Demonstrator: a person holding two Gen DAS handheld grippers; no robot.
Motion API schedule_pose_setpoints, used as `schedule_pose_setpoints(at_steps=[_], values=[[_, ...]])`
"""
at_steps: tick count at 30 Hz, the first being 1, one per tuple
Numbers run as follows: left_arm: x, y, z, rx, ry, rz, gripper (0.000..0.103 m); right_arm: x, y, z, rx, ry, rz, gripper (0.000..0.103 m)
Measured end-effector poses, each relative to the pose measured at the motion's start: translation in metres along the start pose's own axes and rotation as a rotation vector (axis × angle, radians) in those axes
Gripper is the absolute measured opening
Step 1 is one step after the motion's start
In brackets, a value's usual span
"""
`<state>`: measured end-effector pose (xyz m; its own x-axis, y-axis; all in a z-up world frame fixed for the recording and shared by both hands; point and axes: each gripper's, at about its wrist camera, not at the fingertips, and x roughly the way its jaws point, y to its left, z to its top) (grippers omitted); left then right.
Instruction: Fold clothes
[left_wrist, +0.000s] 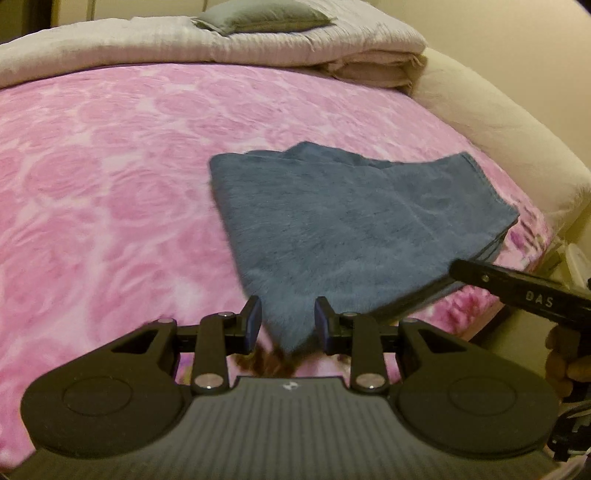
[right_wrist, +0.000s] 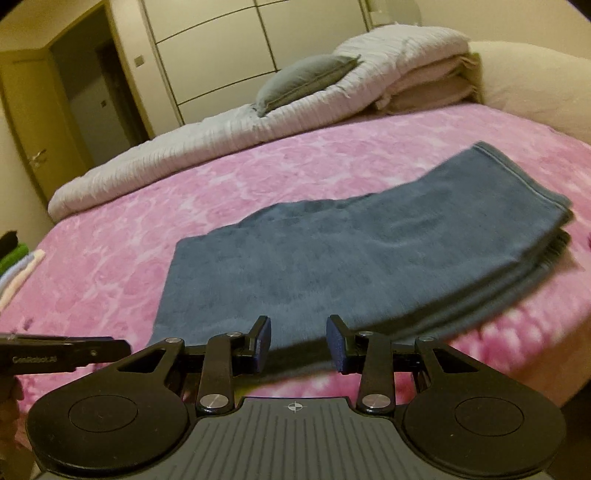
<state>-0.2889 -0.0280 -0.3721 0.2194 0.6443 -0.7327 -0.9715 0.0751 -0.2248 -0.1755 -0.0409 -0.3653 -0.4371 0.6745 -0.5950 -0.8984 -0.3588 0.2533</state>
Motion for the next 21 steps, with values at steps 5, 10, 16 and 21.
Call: schedule_pose_setpoints(at_steps=[5, 10, 16, 21], values=[[0.028, 0.01, -0.013, -0.033, 0.017, -0.005, 0.035, 0.044, -0.003, -0.017, -0.097, 0.043, -0.055, 0.038], [0.016, 0.019, -0.011, -0.092, 0.018, -0.037, 0.032, 0.041, 0.0, -0.011, -0.11, 0.056, -0.069, 0.038], [0.017, 0.02, -0.016, -0.095, 0.021, -0.034, 0.032, 0.039, -0.001, -0.019, -0.117, 0.062, -0.076, 0.038], [-0.005, 0.021, -0.01, -0.087, 0.002, -0.001, 0.026, 0.018, -0.003, -0.012, -0.047, 0.045, -0.042, 0.038]])
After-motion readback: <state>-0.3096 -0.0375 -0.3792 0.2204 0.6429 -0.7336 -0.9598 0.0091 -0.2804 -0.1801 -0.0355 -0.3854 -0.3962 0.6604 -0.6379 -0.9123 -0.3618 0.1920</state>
